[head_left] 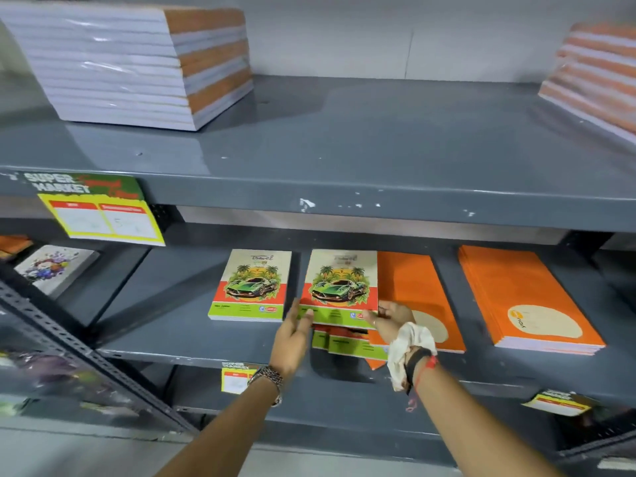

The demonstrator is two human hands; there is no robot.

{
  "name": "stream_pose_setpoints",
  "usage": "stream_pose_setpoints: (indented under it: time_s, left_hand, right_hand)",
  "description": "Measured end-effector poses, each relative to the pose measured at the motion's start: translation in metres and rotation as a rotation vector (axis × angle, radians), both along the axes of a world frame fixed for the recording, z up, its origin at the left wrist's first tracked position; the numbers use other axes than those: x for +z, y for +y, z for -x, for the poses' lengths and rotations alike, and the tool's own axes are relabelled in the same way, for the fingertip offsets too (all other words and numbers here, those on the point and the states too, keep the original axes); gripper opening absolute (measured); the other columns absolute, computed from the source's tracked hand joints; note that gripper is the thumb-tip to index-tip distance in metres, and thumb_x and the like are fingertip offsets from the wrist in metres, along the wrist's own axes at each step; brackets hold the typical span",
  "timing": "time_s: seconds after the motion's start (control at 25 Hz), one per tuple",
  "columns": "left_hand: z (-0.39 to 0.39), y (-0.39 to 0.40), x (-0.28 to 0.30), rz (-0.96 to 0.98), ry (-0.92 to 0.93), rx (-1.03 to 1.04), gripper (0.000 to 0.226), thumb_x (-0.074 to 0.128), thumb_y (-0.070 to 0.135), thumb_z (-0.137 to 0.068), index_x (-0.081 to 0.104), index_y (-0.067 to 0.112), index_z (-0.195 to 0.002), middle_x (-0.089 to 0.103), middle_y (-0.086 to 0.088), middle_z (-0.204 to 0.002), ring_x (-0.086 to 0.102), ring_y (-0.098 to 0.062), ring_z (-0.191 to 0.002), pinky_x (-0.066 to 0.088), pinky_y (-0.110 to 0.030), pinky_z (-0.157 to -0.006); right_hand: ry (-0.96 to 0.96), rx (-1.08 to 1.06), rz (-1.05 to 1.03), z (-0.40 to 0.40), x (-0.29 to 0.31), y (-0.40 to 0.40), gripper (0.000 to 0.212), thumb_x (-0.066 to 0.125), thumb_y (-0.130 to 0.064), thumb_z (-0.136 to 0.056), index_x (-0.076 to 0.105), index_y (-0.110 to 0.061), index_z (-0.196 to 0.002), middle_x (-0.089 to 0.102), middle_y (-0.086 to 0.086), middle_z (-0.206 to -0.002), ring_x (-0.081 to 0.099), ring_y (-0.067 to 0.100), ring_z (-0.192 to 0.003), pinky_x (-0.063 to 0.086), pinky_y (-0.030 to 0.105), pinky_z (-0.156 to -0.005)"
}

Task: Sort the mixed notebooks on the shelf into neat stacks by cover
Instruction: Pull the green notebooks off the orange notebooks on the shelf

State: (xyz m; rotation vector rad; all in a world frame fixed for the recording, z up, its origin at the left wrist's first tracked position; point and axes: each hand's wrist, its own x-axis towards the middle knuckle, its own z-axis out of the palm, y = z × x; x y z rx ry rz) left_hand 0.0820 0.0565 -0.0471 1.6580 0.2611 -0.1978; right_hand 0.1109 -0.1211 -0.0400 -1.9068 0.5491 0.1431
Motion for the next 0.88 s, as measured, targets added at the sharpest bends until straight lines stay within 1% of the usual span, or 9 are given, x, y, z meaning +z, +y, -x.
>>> stream_pose_setpoints:
  time_s: [0.12,0.2,0.24,0.4,0.56,0.64,0.72,0.8,0.88]
  left_hand:
    - [-0.008,0.05,0.004,-0.022,-0.076,0.151,0.051,0.042,0.036,-0.091,0.028,0.029,-0.14,0.037,0.005,-0.145,0.033,-0.012,-0.132,0.025,-0.026,-0.103]
    - [-0.014,0.079,0.007,-0.045,-0.105,0.239,0.048,0.042,0.039,-0.091,0.033,0.028,-0.138,0.039,0.006,-0.143,0.035,-0.01,-0.129,0.025,-0.026,-0.103]
    - [-0.017,0.094,0.007,-0.045,-0.117,0.279,0.048,0.041,0.039,-0.091,0.035,0.026,-0.137,0.041,0.005,-0.142,0.036,-0.01,-0.128,0.026,-0.025,-0.102]
    - [-0.025,0.131,-0.006,-0.071,-0.061,0.348,0.054,0.04,0.043,-0.09,0.033,0.021,-0.139,0.038,0.001,-0.146,0.036,-0.014,-0.131,0.024,-0.027,-0.104]
    - [-0.031,0.144,-0.022,-0.091,-0.01,0.303,0.06,0.035,0.052,-0.089,0.029,0.022,-0.14,0.032,0.0,-0.149,0.029,-0.019,-0.137,0.019,-0.036,-0.113]
    - [-0.032,0.148,-0.024,-0.093,0.012,0.264,0.071,0.031,0.065,-0.082,0.029,0.024,-0.14,0.03,0.002,-0.151,0.026,-0.017,-0.139,0.016,-0.037,-0.117]
    - [-0.033,0.152,-0.026,-0.12,0.024,0.243,0.089,0.028,0.081,-0.069,0.028,0.028,-0.14,0.024,0.003,-0.153,0.019,-0.016,-0.142,0.011,-0.042,-0.119]
    - [-0.035,0.149,-0.022,-0.19,-0.024,0.247,0.079,0.025,0.074,-0.076,0.024,0.03,-0.141,0.014,0.003,-0.155,0.008,-0.018,-0.144,0.006,-0.045,-0.119]
    - [-0.036,0.135,-0.013,-0.265,-0.14,0.23,0.056,0.026,0.054,-0.09,0.024,0.03,-0.141,0.014,0.006,-0.154,0.005,-0.016,-0.143,0.008,-0.04,-0.118]
  right_hand:
    - [-0.069,0.093,-0.033,-0.017,-0.006,0.053,0.037,0.075,-0.011,-0.073,0.064,-0.001,-0.107,0.068,0.01,-0.101,0.061,0.021,-0.091,0.05,0.034,-0.09]
    - [-0.097,0.15,-0.026,-0.028,-0.015,0.089,0.033,0.078,-0.015,-0.069,0.068,-0.006,-0.099,0.073,0.013,-0.098,0.067,0.027,-0.091,0.054,0.043,-0.089]
    - [-0.098,0.173,-0.015,-0.033,-0.02,0.108,0.032,0.079,-0.017,-0.068,0.069,-0.008,-0.097,0.073,0.013,-0.097,0.068,0.028,-0.092,0.055,0.043,-0.087]
    - [-0.066,0.225,0.069,-0.046,-0.032,0.151,0.033,0.075,-0.024,-0.072,0.069,-0.01,-0.101,0.073,0.008,-0.1,0.067,0.023,-0.093,0.052,0.029,-0.084]
    - [-0.045,0.2,0.113,-0.051,-0.038,0.165,0.037,0.075,-0.026,-0.073,0.066,-0.009,-0.104,0.071,0.005,-0.102,0.066,0.023,-0.095,0.051,0.026,-0.082]
    - [-0.063,0.19,0.072,-0.051,-0.039,0.164,0.037,0.077,-0.019,-0.071,0.064,-0.007,-0.104,0.069,0.009,-0.099,0.065,0.029,-0.095,0.055,0.039,-0.085]
    - [-0.094,0.183,0.059,-0.051,-0.038,0.154,0.041,0.077,-0.014,-0.07,0.061,-0.006,-0.106,0.065,0.009,-0.094,0.064,0.033,-0.094,0.056,0.05,-0.08]
    - [-0.126,0.158,0.105,-0.049,-0.033,0.134,0.04,0.076,-0.018,-0.072,0.061,-0.009,-0.107,0.066,0.008,-0.096,0.064,0.029,-0.091,0.056,0.047,-0.08]
    - [-0.151,0.095,0.14,-0.043,-0.027,0.104,0.03,0.072,-0.016,-0.075,0.064,-0.009,-0.103,0.07,0.01,-0.097,0.062,0.022,-0.083,0.053,0.034,-0.08]
